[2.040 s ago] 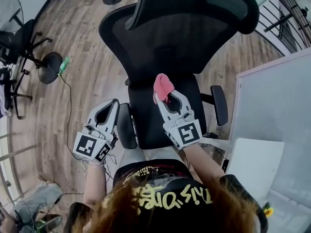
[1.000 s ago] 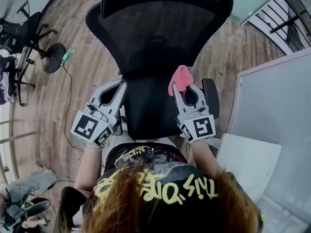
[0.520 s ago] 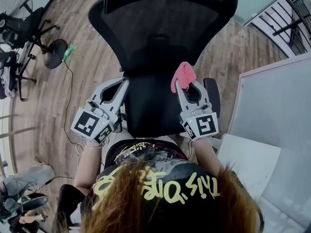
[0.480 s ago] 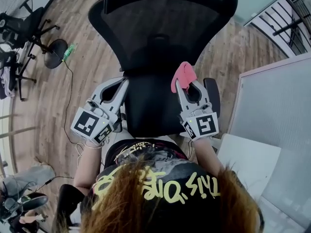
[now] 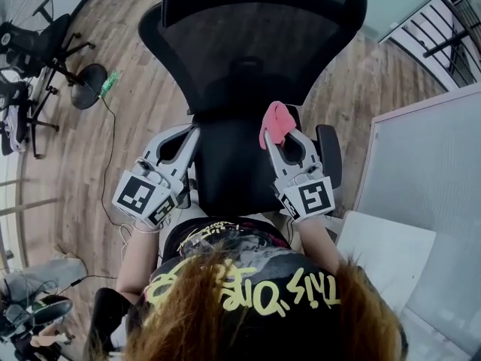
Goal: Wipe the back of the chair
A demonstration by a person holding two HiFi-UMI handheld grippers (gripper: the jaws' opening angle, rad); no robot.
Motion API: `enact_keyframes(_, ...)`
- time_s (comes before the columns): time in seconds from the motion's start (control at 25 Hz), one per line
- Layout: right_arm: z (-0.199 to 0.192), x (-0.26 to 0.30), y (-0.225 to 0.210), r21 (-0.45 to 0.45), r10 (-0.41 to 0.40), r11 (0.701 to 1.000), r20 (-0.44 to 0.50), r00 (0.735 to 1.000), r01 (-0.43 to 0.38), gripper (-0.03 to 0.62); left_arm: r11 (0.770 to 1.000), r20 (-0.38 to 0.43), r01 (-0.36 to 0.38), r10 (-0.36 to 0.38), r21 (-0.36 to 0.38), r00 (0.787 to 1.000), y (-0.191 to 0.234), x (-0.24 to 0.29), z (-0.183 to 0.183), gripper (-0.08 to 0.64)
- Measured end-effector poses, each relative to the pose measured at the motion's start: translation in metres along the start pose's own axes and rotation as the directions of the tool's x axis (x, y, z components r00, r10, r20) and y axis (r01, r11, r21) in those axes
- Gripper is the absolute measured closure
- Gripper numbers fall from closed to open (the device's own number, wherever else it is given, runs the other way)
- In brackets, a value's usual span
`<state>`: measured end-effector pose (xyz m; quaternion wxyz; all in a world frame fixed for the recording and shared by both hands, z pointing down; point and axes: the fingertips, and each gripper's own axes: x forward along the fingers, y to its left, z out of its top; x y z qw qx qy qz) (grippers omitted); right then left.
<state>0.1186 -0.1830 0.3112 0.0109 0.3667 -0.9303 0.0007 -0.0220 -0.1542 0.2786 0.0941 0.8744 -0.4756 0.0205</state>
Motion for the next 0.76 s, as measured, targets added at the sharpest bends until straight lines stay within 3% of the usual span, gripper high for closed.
enact_keyframes(0.76, -0.011, -0.003, -0.011, 0.036, -0.007, 0.999, -0.019, 1.000, 0.008, 0.518, 1.000, -0.013, -0.015, 0.015, 0.003, 1.000, 0.001, 0.005, -0.005, 0.565)
